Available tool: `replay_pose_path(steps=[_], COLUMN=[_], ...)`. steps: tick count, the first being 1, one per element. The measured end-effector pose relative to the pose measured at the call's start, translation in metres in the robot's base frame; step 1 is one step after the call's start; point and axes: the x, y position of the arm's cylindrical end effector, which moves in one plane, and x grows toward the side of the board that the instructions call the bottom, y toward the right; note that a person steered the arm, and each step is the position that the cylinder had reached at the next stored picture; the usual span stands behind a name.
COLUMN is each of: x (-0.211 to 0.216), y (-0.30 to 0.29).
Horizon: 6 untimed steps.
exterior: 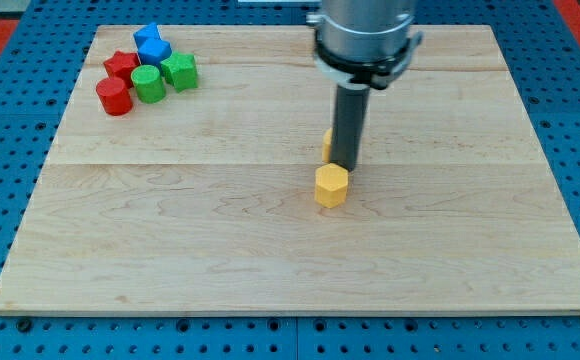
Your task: Push the yellow heart close to the green circle
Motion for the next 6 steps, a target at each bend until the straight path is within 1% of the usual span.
replay_pose_path(steps=[2,3,4,5,6], x=[-0.008,-0.026,-0.035,-0.053,-0.054], y=[0.07,-0.008,-0.09,-0.103,-0.065])
